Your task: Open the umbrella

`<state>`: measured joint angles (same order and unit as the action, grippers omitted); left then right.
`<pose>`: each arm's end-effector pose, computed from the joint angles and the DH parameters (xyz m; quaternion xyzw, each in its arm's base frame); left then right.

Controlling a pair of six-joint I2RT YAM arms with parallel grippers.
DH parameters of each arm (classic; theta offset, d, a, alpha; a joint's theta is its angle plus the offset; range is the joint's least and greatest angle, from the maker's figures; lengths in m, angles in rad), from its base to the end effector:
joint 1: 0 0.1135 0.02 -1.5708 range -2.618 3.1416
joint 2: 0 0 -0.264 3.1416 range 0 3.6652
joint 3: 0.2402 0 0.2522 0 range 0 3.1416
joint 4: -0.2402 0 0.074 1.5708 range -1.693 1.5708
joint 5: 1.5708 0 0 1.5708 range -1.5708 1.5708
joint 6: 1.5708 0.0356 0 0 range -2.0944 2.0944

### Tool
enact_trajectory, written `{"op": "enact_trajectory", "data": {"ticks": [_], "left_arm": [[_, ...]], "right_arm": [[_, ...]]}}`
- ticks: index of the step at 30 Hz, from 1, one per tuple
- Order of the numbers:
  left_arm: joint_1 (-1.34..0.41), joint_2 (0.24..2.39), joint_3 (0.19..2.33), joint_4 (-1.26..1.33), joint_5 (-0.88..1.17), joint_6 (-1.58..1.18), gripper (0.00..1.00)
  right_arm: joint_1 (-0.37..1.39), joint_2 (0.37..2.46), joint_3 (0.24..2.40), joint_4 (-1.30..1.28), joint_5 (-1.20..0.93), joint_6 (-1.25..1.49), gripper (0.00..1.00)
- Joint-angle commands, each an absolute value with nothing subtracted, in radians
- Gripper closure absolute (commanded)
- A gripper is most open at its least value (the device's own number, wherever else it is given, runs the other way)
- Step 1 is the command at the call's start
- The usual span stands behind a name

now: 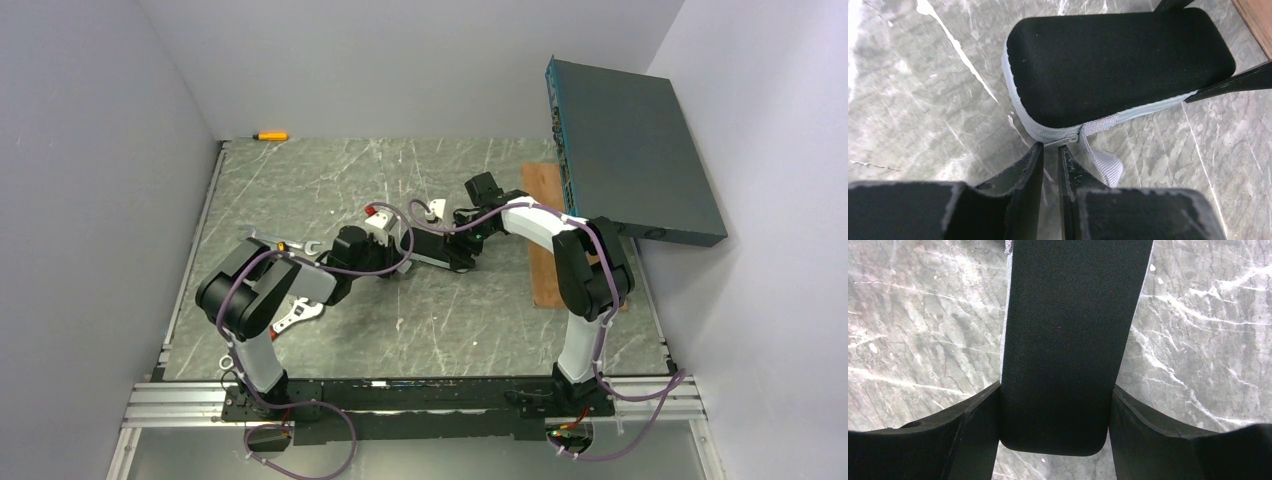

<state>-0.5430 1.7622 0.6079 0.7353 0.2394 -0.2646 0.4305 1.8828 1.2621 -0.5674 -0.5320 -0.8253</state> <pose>0.2725 -0.1743 0.1288 0.1799 0.8156 -0.3045 0.4579 0.3326 0.1726 0.1740 -0.5969 0.7372 0.2171 0.2305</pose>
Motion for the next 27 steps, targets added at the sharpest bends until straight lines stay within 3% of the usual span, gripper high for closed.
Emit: {"op": "enact_trajectory", "data": {"ticks": [1, 6, 10, 13, 14, 19, 23, 27], "left_arm": [[-0.561, 1.795, 0.647, 0.748, 0.240, -0.304, 0.82], [-0.556, 1.803, 0.663, 0.753, 0.204, -0.321, 1.00], [-0.548, 1.792, 0.661, 0.812, 0.299, -0.296, 0.99], [-0.554, 1.789, 0.643, 0.850, 0.352, -0.306, 0.70], [-0.557, 1.787, 0.636, 0.859, 0.357, -0.309, 0.65], [-0.578, 1.781, 0.620, 0.849, 0.322, -0.291, 0.63], [-0.575, 1.811, 0.665, 0.797, 0.215, -0.315, 0.69], [-0.557, 1.833, 0.713, 0.815, 0.229, -0.348, 0.89]], "right_arm": [[0.455, 1.885, 1.242, -0.675, -0.619, -0.805, 0.85], [0.456, 1.891, 1.243, -0.683, -0.610, -0.813, 0.86], [0.457, 1.896, 1.241, -0.692, -0.601, -0.820, 0.87], [0.457, 1.896, 1.244, -0.691, -0.604, -0.819, 0.87], [0.457, 1.898, 1.245, -0.691, -0.604, -0.819, 0.86], [0.458, 1.908, 1.260, -0.700, -0.608, -0.827, 0.86], [0.457, 1.907, 1.260, -0.712, -0.614, -0.856, 0.87], [0.457, 1.911, 1.253, -0.725, -0.600, -0.884, 0.90]]}}
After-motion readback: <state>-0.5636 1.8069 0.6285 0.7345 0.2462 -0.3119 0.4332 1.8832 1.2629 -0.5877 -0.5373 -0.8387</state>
